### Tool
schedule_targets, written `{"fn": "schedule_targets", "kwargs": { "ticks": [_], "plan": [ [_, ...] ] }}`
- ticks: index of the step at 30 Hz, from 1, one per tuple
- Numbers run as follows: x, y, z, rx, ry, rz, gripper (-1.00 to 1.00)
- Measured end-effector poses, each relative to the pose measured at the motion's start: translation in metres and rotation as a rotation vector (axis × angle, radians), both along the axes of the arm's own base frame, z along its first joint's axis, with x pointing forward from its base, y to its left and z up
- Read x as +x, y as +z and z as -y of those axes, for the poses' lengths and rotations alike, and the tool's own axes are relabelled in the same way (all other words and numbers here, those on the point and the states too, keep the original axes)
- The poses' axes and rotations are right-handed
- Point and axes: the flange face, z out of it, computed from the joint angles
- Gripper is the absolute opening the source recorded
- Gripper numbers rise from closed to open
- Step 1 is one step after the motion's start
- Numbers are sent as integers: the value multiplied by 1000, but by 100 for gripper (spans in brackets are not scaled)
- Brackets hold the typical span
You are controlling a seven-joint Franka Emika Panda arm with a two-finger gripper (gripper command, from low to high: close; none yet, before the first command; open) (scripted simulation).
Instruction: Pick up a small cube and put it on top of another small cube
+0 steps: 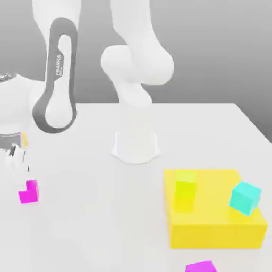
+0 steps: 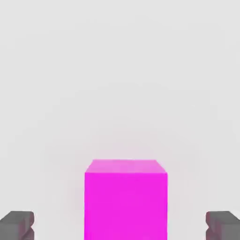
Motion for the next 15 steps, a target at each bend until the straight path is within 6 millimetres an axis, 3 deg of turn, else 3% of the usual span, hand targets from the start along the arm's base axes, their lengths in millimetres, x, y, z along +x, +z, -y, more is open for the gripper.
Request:
{"fn": "schedule_targets", "kwargs": {
  "ticks": [1,2,9,15],
  "plan": [
    [-1,-10,0,0,-1,0,0],
    [-1,-17,-1,0,-1,0,-100],
    [-1,-16,-1,0,-2,0,-100],
    [0,39,-1,1,0,1,-100]
  ]
}}
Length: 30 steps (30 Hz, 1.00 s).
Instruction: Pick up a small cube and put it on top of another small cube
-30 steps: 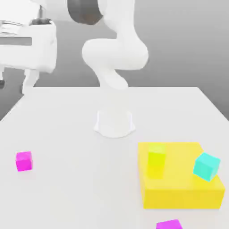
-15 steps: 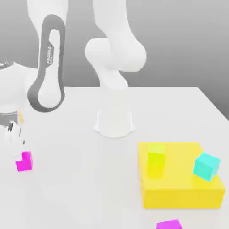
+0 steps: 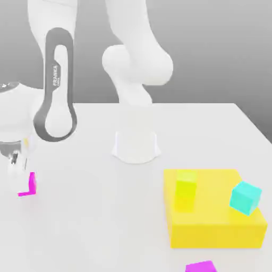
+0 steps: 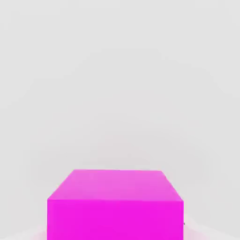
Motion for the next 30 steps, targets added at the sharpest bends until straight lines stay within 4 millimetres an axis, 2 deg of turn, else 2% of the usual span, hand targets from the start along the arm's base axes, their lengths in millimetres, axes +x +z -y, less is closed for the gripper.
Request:
{"fn": "schedule_targets", "kwargs": {
  "ticks": [2,3,5,8,11,13,15,18,21,23,25,29,30],
  "plan": [
    [30,14,-20,4,52,8,-100],
    [51,21,-37,6,97,12,-100],
    [95,33,-81,10,200,21,-100],
    [142,52,-149,17,325,30,-100],
    [175,72,-224,22,442,34,-100],
    [188,84,-279,24,526,35,-100],
    [193,96,-336,26,607,33,-100],
    [187,113,-418,24,722,26,-100],
    [165,128,-496,17,831,15,-100],
    [143,136,-546,9,904,6,-100],
    [130,130,-569,0,939,2,-100],
    [128,91,-575,-4,946,1,-100],
    [127,81,-575,-2,947,1,100]
  ]
}}
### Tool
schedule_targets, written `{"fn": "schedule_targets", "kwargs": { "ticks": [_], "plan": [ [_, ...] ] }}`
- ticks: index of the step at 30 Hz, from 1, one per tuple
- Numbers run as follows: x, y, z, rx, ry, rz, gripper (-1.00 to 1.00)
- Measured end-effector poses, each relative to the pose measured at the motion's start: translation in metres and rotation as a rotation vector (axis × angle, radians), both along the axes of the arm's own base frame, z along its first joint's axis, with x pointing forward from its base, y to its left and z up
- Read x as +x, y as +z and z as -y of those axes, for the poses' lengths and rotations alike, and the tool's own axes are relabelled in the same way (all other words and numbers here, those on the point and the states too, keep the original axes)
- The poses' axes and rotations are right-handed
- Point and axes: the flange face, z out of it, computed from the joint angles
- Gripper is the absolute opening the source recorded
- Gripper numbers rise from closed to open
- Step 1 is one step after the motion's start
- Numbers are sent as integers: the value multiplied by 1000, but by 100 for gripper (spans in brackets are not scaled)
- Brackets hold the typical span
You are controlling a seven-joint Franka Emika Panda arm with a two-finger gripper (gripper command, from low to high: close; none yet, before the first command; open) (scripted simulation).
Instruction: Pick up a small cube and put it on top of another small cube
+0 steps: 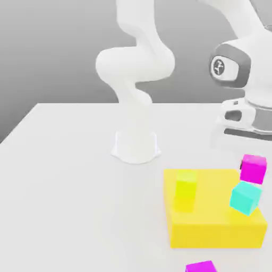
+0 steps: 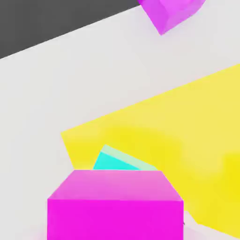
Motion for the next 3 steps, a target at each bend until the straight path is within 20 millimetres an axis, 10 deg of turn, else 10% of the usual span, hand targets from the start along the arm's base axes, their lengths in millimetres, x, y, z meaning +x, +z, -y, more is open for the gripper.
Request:
{"fn": "schedule_targets", "kwargs": {
  "ticks": [3],
  "plan": [
    [0,0,0,0,0,0,100]
  ]
}}
